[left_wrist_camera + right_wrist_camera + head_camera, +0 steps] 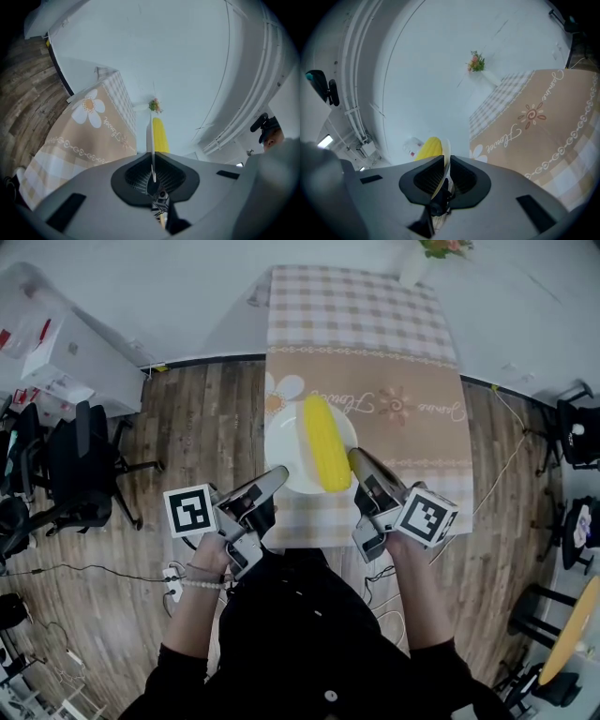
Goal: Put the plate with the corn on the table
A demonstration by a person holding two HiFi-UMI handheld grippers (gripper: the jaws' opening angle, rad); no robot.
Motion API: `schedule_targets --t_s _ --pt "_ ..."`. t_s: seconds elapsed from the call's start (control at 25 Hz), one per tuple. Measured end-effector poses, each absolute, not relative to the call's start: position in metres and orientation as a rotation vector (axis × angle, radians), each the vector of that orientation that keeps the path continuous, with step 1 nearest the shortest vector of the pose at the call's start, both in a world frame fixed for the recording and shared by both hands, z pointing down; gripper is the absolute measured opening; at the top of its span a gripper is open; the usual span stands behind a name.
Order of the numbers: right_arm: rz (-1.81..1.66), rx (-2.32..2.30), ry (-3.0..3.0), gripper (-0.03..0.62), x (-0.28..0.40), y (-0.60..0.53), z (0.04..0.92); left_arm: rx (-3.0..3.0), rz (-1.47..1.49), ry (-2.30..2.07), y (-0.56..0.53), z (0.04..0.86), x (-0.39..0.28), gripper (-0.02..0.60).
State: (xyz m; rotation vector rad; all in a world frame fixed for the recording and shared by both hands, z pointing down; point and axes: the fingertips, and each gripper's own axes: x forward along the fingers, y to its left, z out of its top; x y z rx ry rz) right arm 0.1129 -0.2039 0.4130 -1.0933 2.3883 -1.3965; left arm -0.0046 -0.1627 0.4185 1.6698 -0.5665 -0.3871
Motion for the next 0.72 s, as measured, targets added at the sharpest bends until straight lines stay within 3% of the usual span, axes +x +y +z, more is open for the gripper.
schedule_targets --t_s 0.72 --pt "-1.513 -1.294 2.324 0.069 0.124 -0.229 0.478 1.669 -0.224 -0.597 -0.2 0.474 0.0 0.025"
